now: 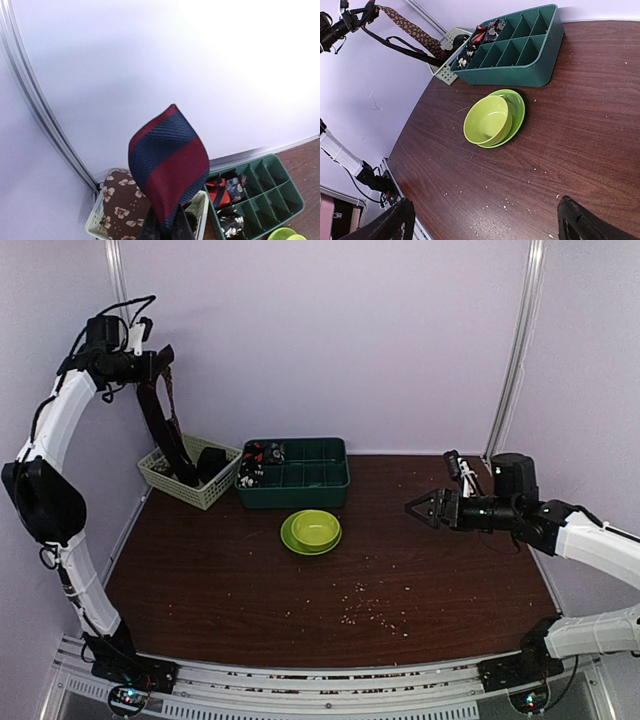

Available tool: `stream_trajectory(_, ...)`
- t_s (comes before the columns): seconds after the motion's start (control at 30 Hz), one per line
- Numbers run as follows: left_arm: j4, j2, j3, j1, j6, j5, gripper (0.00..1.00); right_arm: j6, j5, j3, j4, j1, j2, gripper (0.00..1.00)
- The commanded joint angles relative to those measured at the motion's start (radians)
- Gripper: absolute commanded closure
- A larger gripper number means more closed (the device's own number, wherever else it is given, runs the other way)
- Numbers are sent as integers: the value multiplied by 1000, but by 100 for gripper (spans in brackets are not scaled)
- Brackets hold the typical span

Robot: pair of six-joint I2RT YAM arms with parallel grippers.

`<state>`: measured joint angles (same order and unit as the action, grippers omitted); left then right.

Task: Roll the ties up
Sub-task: Pick up the tie from the bin, then put down the tie in the bin.

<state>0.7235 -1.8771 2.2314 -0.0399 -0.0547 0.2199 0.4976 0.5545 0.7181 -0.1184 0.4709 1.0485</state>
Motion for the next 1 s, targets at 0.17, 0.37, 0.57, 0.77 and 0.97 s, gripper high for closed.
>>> stream_trajectory(0.17, -58, 27, 30, 2, -89, 137, 100, 16, 19, 9, 0, -3, -51, 0)
stream_trajectory(0.37, -62, -122, 19, 2, -51, 93, 100, 17, 7, -4, 7, -3, -38, 0)
stream_trajectory(0.57, -34, -346, 197, 2, -42, 39, 100, 1, -7, 21, -1, -3, 32, 1)
stream_trajectory(0.77, 36, -413, 116, 2, -3, -43, 58, 4, -1, 40, 17, -3, 82, 0)
stream_trajectory(0.97, -71, -216, -233, 1, -4, -130, 10, 19, 22, 37, 44, -3, 102, 0)
